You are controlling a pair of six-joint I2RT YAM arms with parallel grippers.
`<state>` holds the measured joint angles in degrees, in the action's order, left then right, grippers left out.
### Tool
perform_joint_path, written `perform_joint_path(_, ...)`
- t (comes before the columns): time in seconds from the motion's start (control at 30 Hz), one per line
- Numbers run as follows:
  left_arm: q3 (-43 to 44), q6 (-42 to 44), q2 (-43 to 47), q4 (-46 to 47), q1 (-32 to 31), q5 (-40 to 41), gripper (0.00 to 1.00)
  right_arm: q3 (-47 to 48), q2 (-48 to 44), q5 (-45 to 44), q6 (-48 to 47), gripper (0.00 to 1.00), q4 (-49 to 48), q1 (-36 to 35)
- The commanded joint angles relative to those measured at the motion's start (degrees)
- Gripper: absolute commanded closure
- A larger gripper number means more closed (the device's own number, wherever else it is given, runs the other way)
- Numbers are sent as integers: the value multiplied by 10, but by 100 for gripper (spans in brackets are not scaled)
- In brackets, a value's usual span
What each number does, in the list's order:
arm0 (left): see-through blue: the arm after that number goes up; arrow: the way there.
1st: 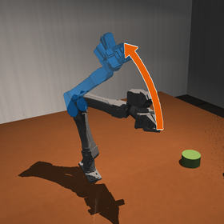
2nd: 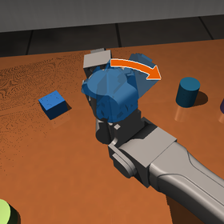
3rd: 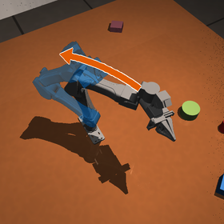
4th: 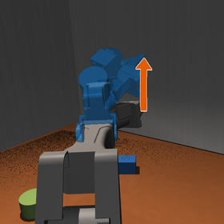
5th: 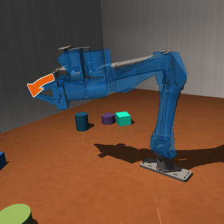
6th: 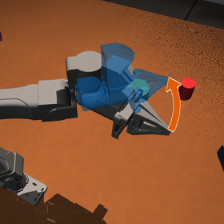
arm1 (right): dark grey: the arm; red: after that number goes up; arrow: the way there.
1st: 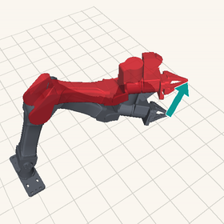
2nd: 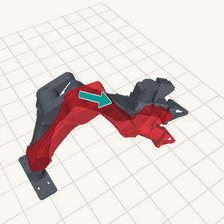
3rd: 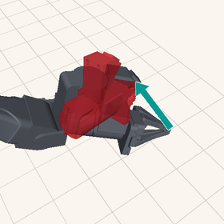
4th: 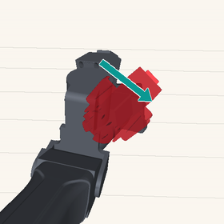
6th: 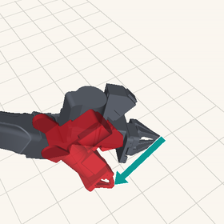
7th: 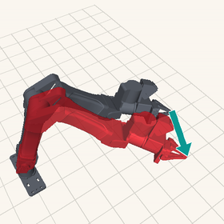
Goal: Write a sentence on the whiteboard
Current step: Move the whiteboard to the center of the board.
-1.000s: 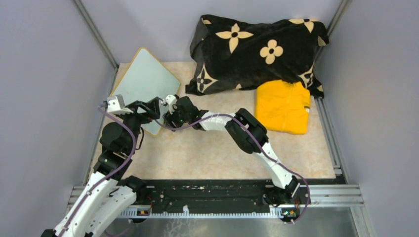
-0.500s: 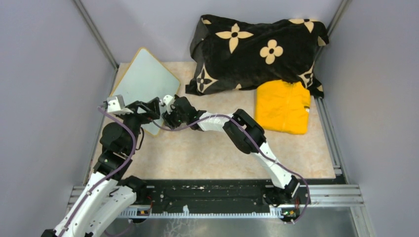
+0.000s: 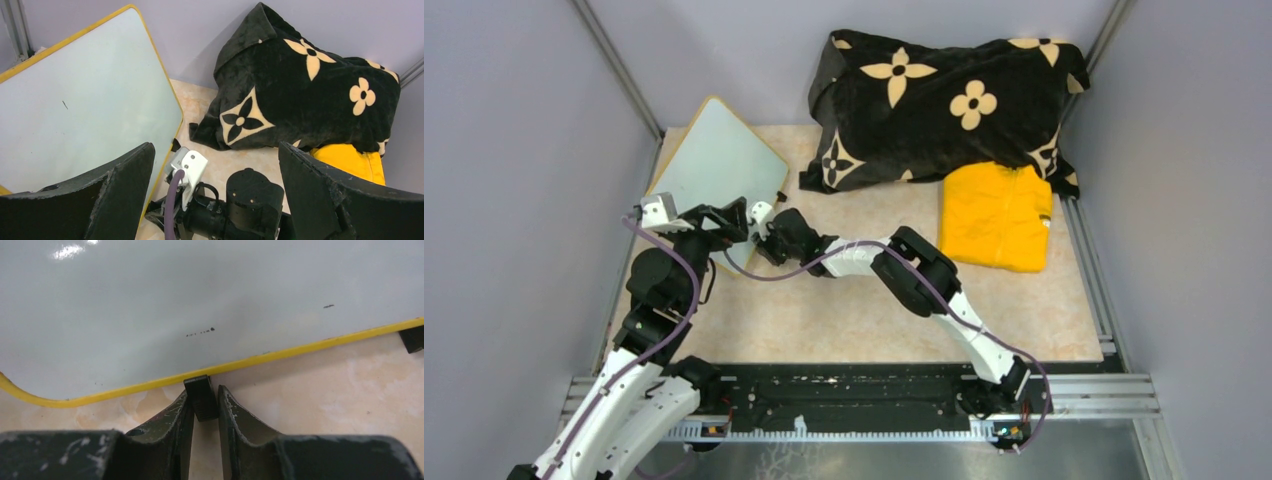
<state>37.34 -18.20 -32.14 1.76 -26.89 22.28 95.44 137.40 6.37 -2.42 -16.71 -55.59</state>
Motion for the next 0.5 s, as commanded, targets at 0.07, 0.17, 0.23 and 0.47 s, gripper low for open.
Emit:
perform_joint_path(0.07,-3,3,5,17,-3,-1,1,-74,-46,-45,11,83,-23,-16)
perform_joint_path(0.17,-4,3,7,17,-3,-2,1,-103,-60,-56,16,90,-33,-21)
perform_joint_path(0.23,-4,3,5,17,-2,-2,1,-122,-67,-62,17,93,-39,-26)
perform_joint_path(0.47,-3,2,1,16,-2,-3,1,-177,-91,-98,28,100,-54,-35)
